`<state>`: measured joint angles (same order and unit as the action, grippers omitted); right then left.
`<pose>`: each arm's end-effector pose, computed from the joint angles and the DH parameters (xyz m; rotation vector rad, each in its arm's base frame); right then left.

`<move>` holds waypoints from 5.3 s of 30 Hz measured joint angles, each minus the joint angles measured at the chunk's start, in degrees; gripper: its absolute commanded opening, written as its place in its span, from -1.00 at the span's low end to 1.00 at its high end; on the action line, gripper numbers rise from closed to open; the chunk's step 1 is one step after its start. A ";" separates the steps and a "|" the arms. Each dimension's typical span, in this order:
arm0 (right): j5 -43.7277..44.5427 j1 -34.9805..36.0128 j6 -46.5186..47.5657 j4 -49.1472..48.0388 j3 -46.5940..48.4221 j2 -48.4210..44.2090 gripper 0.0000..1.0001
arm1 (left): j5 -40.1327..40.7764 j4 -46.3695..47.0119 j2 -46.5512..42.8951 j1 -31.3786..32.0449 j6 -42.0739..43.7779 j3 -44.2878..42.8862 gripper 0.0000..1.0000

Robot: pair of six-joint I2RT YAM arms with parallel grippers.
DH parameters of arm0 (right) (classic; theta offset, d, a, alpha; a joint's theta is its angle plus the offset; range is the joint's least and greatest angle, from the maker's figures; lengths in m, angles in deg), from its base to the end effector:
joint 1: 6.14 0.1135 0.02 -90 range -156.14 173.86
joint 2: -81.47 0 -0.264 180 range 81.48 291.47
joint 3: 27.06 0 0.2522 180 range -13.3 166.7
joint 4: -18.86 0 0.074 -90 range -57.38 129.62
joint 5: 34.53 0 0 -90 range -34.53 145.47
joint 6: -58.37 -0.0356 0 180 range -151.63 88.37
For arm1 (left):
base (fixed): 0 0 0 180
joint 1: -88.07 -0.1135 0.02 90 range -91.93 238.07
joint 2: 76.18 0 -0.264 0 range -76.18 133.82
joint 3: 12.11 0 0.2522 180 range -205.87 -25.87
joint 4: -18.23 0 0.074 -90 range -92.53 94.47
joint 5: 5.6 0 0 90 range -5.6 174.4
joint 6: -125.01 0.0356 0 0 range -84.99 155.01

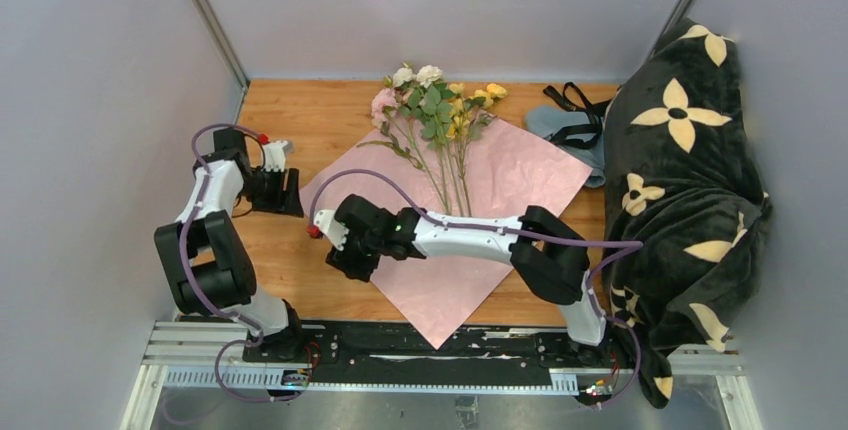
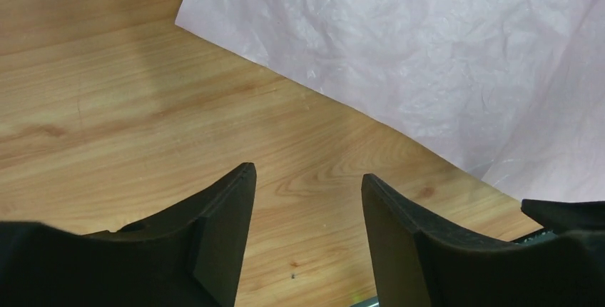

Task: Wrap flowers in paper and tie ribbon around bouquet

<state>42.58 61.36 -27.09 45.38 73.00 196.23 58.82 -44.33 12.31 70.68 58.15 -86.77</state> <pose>0.1673 0.4246 0.2176 -1.5148 1.8739 0.8016 0.2746 0.0699 0.2140 0.2108 2.7224 -0.4685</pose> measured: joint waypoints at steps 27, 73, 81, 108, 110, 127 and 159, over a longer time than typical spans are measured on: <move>15.56 -36.65 -15.85 8.09 -19.76 -13.51 -0.91 | 13.55 -0.07 -29.38 63.82 41.90 20.79 0.60; -3.87 2.73 60.28 0.35 -65.33 -58.49 0.36 | 12.33 36.37 -30.45 68.19 53.35 43.36 -1.00; -4.28 5.11 60.28 -9.94 -65.66 -52.59 -0.56 | 12.39 36.28 -30.82 68.19 52.59 43.45 -1.00; 16.35 1.81 60.35 -4.48 -63.39 -63.34 0.16 | 9.77 31.56 -34.64 68.19 47.80 42.05 -1.00; 16.55 1.81 60.72 -3.52 -63.69 -65.22 0.17 | 9.84 31.58 -34.64 68.19 47.39 42.05 -1.00; 8.59 1.84 51.95 -12.83 -64.00 -58.21 0.22 | 10.80 32.04 -34.64 68.19 46.07 42.03 -1.00; -14.56 -29.20 27.34 -14.47 -49.40 -46.75 -1.00 | 14.58 31.93 -34.01 66.88 17.55 33.27 1.00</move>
<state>28.03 32.16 0.25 30.91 23.60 149.48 73.40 -12.39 -21.70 137.56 75.70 -53.51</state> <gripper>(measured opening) 0.006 0.996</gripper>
